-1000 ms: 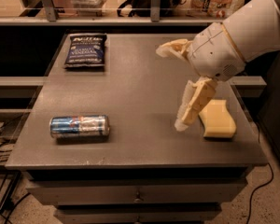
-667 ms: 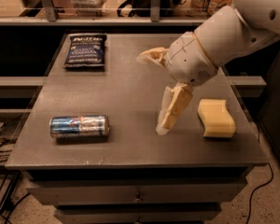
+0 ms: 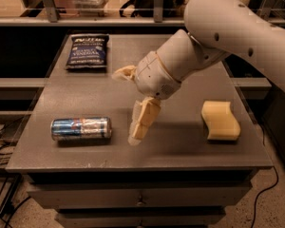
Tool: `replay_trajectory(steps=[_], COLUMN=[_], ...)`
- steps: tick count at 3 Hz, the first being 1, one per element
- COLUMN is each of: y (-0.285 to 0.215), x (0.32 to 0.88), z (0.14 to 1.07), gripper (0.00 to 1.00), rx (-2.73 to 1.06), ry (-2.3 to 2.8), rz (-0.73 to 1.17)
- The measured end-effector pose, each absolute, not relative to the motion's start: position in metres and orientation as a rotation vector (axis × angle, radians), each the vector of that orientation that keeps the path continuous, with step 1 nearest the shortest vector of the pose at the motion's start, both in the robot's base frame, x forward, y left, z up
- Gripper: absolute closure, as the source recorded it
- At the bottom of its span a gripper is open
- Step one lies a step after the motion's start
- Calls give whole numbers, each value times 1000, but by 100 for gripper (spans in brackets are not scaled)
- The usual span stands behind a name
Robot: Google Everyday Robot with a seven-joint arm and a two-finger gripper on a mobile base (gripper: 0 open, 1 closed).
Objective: Pick redbull can
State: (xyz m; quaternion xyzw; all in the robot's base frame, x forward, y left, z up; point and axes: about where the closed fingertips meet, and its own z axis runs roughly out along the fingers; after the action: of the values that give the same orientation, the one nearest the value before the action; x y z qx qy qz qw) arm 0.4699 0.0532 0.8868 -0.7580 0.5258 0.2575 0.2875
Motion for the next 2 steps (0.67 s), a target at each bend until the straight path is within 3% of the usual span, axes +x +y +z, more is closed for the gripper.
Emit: replay_trajectory(steps=[2], y=[108], x=[457], z=[853], gripper=[0], rx=[-1950], ry=[1390], rz=[843])
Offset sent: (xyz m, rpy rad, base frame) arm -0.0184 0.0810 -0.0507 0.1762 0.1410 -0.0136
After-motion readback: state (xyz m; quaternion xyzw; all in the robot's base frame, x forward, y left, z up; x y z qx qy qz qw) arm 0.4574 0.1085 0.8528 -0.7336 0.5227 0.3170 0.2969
